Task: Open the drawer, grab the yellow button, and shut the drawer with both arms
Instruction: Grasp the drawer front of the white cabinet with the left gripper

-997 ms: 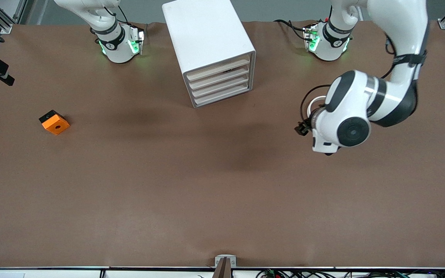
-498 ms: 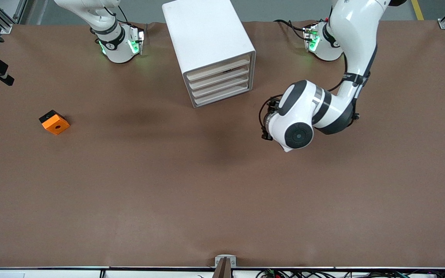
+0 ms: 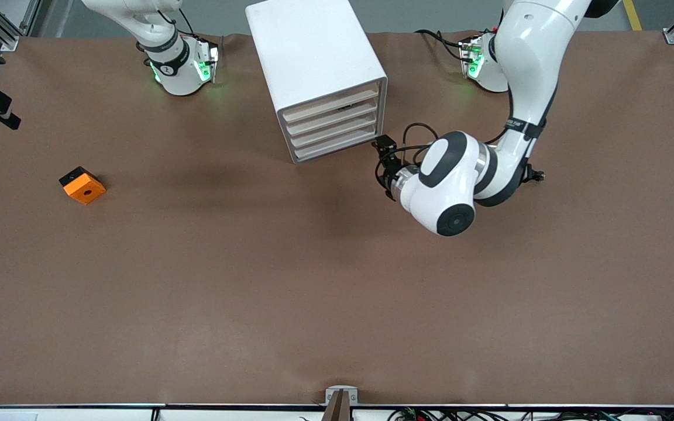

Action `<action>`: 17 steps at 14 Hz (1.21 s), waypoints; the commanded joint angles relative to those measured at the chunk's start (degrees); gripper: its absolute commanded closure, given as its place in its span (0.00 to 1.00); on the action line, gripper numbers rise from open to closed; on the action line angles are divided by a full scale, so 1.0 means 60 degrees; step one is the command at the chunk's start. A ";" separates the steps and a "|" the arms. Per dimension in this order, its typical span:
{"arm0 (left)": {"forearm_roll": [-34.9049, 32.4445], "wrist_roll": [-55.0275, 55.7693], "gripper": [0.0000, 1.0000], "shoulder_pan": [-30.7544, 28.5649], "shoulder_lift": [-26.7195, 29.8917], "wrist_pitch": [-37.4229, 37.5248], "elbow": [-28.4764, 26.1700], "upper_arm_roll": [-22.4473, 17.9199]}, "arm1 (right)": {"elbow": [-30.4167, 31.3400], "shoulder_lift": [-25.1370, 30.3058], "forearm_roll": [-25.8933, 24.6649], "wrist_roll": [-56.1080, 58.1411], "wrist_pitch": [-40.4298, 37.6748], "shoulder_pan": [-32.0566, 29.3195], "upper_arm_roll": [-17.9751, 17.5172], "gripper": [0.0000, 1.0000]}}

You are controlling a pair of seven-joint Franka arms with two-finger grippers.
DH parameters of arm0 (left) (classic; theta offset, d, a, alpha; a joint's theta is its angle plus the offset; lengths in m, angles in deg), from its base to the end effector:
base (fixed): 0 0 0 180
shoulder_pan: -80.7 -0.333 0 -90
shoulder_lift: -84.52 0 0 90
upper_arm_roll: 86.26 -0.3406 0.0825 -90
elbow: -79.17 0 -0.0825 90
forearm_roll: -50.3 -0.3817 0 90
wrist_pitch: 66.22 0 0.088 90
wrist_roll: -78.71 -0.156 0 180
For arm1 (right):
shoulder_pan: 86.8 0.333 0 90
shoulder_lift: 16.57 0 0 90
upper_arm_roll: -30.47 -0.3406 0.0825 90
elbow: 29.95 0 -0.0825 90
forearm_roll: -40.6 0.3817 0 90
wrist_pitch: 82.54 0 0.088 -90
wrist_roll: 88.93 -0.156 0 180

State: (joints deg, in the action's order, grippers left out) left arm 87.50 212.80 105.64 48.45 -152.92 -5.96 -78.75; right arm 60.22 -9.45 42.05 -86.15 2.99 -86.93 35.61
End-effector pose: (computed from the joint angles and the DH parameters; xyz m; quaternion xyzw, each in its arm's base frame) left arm 0.4947 -0.4149 0.2924 -0.5043 -0.7400 0.3780 0.2349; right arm 0.5013 -0.0454 0.6571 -0.9994 0.0202 -0.0226 0.0166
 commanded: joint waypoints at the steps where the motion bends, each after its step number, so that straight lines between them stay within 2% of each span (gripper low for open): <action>1: 0.0698 0.0239 0.00 0.0238 -0.0404 0.0576 0.0184 0.0051 | -0.0087 0.0044 -0.0008 -0.0126 -0.0090 0.0022 -0.0023 0.00; 6: 0.0758 0.0224 0.02 0.0254 -0.0755 0.0869 0.0170 0.0885 | -0.0146 0.0029 -0.0008 -0.0126 -0.0090 -0.0007 -0.0023 0.00; 8: 0.0990 0.0063 0.15 0.0253 -0.0844 0.1293 0.0155 0.0960 | -0.0161 0.0015 -0.0052 -0.0024 -0.0061 -0.0008 -0.0008 0.00; 12: 0.1402 -0.0084 0.25 0.0341 -0.0858 0.1427 0.0009 0.1164 | -0.0161 0.0015 -0.0798 -0.0009 -0.0031 0.0095 -0.0052 0.00; 13: 0.1402 -0.0098 0.30 0.0341 -0.0902 0.1413 -0.0020 0.1238 | -0.0161 0.0015 -0.0784 -0.0023 -0.0060 0.0066 -0.0052 0.00; 14: 0.1446 -0.0099 0.40 0.0414 -0.1004 0.1412 -0.0035 0.1282 | -0.0161 0.0015 -0.0770 -0.0023 -0.0075 0.0051 -0.0038 0.00; 17: 0.1666 -0.0099 0.43 0.0488 -0.1107 0.1412 -0.0050 0.1282 | -0.0161 0.0000 -0.0726 -0.0082 -0.0090 0.0037 -0.0038 0.00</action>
State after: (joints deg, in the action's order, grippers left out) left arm 96.04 212.73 108.52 42.49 -145.07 -6.43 -71.16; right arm 59.87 -9.45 38.40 -86.12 3.01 -86.86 35.39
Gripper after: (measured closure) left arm 0.419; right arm 0.000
